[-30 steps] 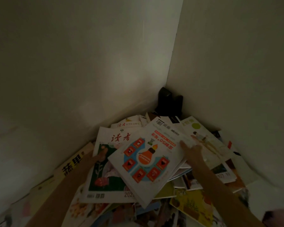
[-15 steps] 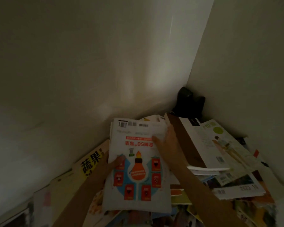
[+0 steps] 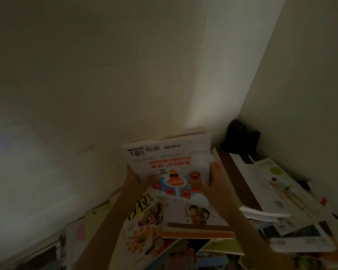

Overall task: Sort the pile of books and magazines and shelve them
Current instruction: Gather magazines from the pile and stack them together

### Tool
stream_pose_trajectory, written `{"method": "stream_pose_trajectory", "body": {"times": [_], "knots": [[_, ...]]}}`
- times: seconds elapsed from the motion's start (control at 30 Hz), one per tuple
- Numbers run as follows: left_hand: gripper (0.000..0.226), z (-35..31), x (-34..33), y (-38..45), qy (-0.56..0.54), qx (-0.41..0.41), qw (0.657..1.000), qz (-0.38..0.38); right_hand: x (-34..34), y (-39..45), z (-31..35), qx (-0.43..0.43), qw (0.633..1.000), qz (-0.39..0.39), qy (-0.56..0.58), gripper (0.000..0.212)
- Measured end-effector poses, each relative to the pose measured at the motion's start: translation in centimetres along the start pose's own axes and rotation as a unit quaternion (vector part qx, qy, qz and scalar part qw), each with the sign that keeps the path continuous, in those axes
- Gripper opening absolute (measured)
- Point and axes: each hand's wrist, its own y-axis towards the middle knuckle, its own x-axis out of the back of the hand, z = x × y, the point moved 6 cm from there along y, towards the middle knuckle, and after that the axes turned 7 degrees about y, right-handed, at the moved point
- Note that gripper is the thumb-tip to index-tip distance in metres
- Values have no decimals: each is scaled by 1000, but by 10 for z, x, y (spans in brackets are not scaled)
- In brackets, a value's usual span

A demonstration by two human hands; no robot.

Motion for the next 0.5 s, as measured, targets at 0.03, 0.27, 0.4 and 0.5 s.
{"method": "stream_pose_trajectory", "body": {"times": [0.03,0.27,0.4,0.5], "knots": [[66,4,2,-3,-9,5,999,-30,-6,-3,-7,-3,1000,-23,-1,42],[26,-15,2,-16,-53,62,996,-34,-8,-9,-22,-35,992,-74,99,29],[37,-27,7,-19,-22,64,997,44,-9,-16,-30,-74,986,-51,138,24],[37,-16,4,-25,-81,119,984,107,-7,-20,-38,-99,981,-60,156,19]]}}
